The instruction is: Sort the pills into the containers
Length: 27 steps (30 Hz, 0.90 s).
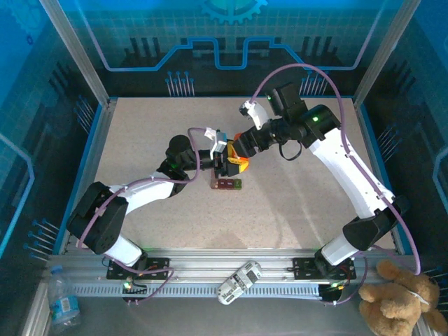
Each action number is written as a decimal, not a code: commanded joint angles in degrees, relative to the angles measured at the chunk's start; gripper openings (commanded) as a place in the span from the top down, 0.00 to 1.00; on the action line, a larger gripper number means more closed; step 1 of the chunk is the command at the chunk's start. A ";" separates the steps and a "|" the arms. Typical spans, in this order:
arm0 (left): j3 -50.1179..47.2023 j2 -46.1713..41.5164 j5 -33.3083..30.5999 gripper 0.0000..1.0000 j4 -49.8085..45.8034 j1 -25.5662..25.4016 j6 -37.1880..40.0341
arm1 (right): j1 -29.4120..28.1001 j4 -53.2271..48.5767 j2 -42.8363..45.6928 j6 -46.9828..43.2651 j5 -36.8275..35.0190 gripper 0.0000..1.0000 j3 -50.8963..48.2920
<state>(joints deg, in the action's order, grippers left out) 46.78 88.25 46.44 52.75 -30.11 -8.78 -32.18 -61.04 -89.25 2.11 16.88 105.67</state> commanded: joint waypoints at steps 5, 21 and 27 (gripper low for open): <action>1.61 0.79 2.17 1.00 1.04 0.27 -0.71 | 0.68 -0.75 1.63 0.50 -0.47 0.25 1.97; 2.26 1.21 2.12 1.00 0.95 0.34 -0.92 | 0.63 -0.06 1.48 0.71 1.12 0.34 -0.35; 2.26 1.21 2.13 1.00 1.00 0.30 -1.07 | 0.47 0.19 1.45 0.95 1.52 0.34 -0.68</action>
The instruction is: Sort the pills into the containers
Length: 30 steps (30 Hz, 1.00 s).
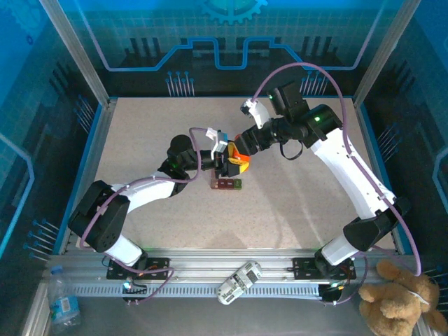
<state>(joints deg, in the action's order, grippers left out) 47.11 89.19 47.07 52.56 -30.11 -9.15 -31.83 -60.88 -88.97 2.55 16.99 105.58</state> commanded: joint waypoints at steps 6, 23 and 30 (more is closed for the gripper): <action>1.93 0.19 1.46 1.00 1.18 0.32 -0.66 | 0.01 0.39 1.23 0.86 1.07 0.44 -0.93; 0.88 -0.50 -2.20 1.00 -0.58 0.32 2.34 | -3.28 15.82 8.53 16.68 -8.59 0.77 -17.00; 0.27 -0.58 -4.30 0.71 -0.52 0.66 2.68 | -2.83 18.47 9.58 13.04 -8.46 0.77 -18.97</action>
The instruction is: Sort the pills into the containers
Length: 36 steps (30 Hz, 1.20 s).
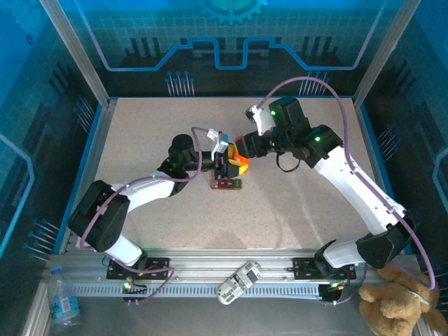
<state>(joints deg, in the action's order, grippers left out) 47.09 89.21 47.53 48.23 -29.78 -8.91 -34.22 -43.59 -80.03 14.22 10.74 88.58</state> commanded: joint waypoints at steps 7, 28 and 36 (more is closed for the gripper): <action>-2.14 -0.42 -5.92 0.01 3.27 0.40 3.66 | 1.39 7.08 2.18 2.20 -3.62 0.79 -8.60; -12.99 -10.32 -23.46 0.01 -0.12 1.34 3.55 | 12.72 44.67 5.88 0.00 -24.77 0.80 -37.05; -13.34 -15.83 -34.96 0.01 -7.46 1.34 5.47 | 13.15 54.52 3.41 1.12 -28.67 0.80 -44.96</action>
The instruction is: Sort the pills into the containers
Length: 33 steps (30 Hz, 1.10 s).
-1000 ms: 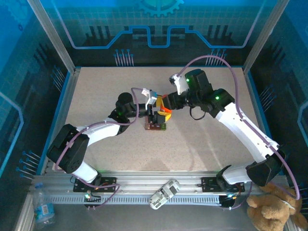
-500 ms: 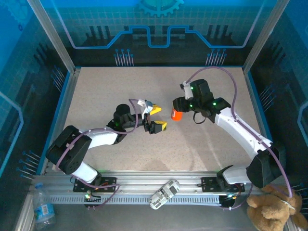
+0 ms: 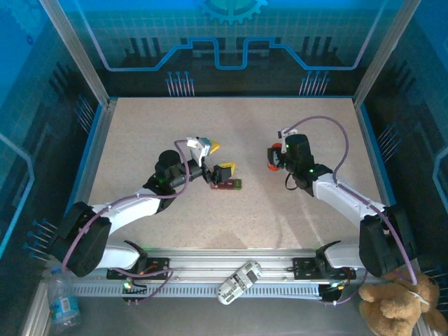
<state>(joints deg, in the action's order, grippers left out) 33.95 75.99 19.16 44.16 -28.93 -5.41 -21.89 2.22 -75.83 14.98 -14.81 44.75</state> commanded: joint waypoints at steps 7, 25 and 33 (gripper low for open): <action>0.24 -5.76 -11.78 0.01 -7.83 0.78 3.03 | 0.80 9.43 -3.64 2.58 -2.52 0.77 -2.65; 0.40 -5.42 -15.31 0.01 -5.99 2.17 -2.92 | 0.89 8.20 -5.58 3.79 0.18 0.33 -3.86; 3.08 -4.80 -17.69 0.01 -11.35 5.67 -14.76 | 1.32 0.30 0.39 3.01 6.40 0.23 1.90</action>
<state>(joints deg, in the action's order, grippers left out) 34.26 70.54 3.40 35.62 -25.02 -13.37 -21.41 5.02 -79.26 18.20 -11.88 42.87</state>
